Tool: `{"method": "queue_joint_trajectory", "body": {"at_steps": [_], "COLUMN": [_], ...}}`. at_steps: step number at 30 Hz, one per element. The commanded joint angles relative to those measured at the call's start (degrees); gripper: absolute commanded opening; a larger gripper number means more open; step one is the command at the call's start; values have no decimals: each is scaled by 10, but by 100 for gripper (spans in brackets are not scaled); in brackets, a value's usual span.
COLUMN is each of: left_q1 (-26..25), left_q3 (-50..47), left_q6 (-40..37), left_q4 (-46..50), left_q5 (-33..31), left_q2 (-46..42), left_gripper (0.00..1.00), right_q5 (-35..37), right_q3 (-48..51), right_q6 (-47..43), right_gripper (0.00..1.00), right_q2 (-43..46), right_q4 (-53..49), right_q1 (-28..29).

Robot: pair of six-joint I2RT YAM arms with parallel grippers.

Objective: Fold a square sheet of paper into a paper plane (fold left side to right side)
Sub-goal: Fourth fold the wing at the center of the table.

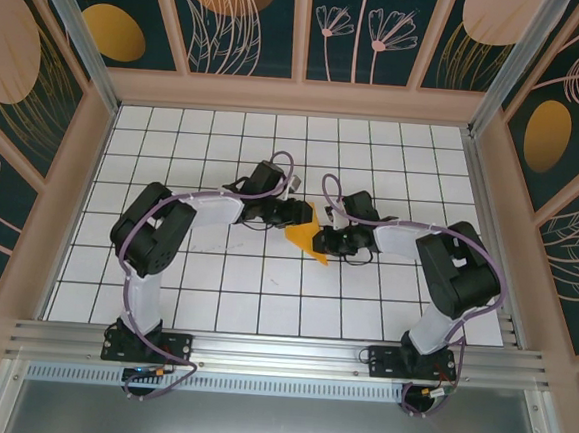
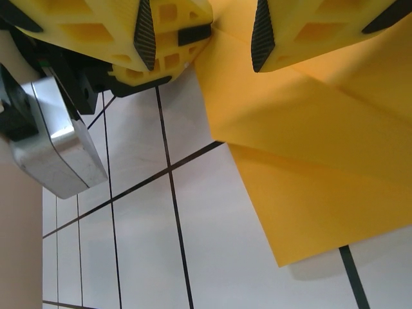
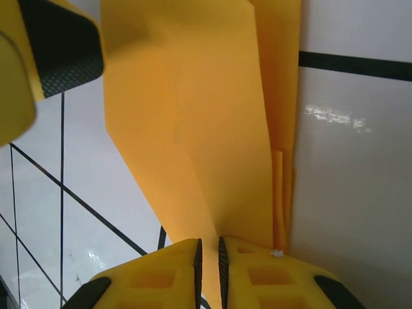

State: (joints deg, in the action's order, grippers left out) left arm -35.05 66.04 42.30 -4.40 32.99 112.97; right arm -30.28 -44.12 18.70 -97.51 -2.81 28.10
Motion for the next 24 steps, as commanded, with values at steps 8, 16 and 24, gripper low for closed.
{"method": "queue_joint_trajectory", "body": {"at_steps": [8, 16, 24], "left_q1": [-3, -2, 1], "left_q3": [29, 57, 73], "left_q6": [-2, -35, -56], "left_q4": [-7, 60, 108], "left_q5": [-2, -89, -162], "left_q2": [53, 76, 94], "left_gripper": [47, 47, 47], "right_q5": [6, 25, 48], "right_q3": [3, 2, -1], "right_q6": [-10, 1, -2], "right_gripper": [15, 14, 13], "right_q2": [-31, -46, -50], "right_q4": [-25, -49, -77], "right_q1": [-3, -6, -8]}}
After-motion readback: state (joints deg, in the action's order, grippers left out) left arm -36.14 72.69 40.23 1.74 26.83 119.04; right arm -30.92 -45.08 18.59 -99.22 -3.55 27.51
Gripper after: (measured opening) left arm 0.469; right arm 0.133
